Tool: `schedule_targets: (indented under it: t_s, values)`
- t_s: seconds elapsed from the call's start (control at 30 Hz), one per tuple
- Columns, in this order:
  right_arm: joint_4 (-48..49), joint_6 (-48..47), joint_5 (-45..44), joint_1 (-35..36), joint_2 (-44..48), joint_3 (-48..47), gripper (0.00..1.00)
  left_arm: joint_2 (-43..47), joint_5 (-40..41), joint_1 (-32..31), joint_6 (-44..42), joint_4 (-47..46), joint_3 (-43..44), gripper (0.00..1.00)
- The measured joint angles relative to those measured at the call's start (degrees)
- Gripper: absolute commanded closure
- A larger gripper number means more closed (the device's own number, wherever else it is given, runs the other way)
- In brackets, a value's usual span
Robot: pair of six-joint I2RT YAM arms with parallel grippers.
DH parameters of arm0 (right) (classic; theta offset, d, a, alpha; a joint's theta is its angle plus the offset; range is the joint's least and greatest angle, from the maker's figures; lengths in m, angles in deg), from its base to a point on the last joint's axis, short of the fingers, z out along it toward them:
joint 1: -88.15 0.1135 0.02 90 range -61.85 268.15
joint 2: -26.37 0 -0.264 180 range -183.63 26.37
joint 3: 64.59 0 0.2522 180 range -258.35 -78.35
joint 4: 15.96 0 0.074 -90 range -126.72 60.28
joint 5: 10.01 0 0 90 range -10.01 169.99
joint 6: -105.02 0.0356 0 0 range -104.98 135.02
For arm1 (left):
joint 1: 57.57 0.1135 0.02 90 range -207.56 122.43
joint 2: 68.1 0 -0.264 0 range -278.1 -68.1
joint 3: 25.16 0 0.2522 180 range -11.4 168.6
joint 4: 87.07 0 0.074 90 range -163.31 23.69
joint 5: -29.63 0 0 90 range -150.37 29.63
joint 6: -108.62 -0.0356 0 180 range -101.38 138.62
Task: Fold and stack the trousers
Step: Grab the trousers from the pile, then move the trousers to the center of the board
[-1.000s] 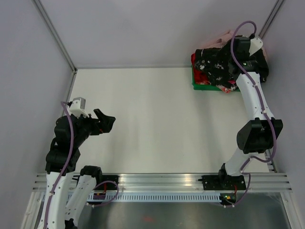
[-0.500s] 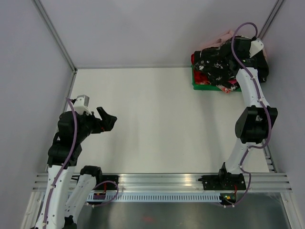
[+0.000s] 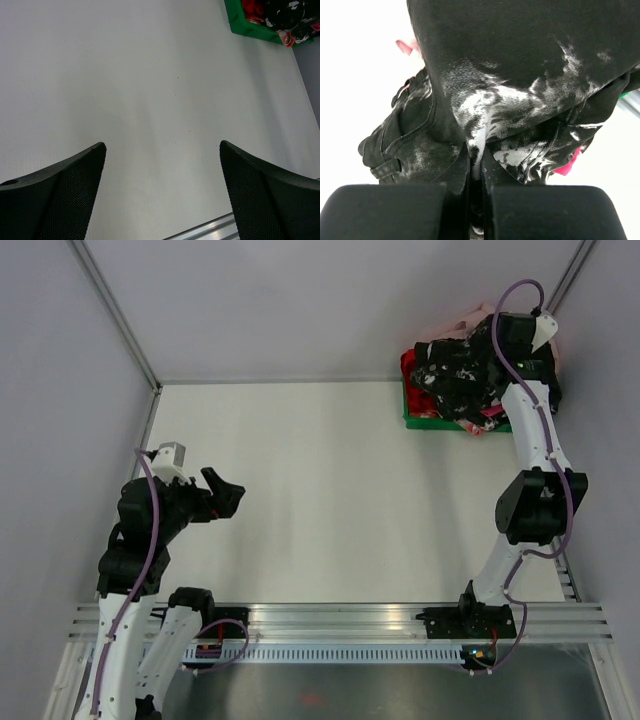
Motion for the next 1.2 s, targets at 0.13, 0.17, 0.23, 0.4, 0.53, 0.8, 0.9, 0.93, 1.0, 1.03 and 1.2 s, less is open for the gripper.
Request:
schedule_targets:
  t_s: [0.13,0.17,0.23,0.4,0.53,0.8,0.9,0.93,1.0,1.03,1.2]
  values:
    - [-2.86,-3.32,2.69,-0.22,1.79,-1.11,1.00,-0.17,-0.31,0.00,-0.02,0.11,0.00,0.00]
    - [-3.32,-4.39,3.67,-0.33,1.84,-1.99,1.00,-0.33,-0.42,0.00,-0.02,0.11,0.00,0.00]
    - [-3.98,-6.16,5.95,-0.59,1.84,-3.82,1.00,-0.87,-1.18,0.00,-0.02,-0.07,0.00,0.00]
    - [-5.64,-9.27,13.25,-0.92,1.60,-11.50,1.00,-2.89,-2.93,0.00,0.00,-0.87,0.00,0.00]
    - [-3.87,-10.23,15.50,-0.92,1.44,-19.50,1.00,-4.22,-3.72,0.02,-0.02,-1.70,0.00,0.00]
    - [3.78,-10.71,16.15,-0.74,1.53,-24.26,1.00,-4.63,-4.66,0.00,0.04,-2.23,0.00,0.00]
    - [4.09,-11.04,15.98,-0.61,1.51,-24.48,1.00,-4.90,-4.90,0.00,0.48,-3.39,0.00,0.00]
    - [4.09,-11.13,15.98,-0.61,1.51,-24.48,1.00,-5.16,-5.09,0.00,0.72,-3.87,0.00,0.00]
    - [4.02,-11.37,16.04,-0.63,1.51,-24.48,1.00,-6.14,-5.99,0.00,1.40,-5.11,0.00,0.00]
    - [3.98,-11.39,16.26,-0.66,1.51,-24.46,1.00,-6.80,-6.47,0.00,1.92,-5.90,0.00,0.00]
    - [7.89,-11.04,20.87,-0.68,6.12,-12.66,0.82,-11.69,-10.23,0.00,5.53,-12.68,0.02,0.00]
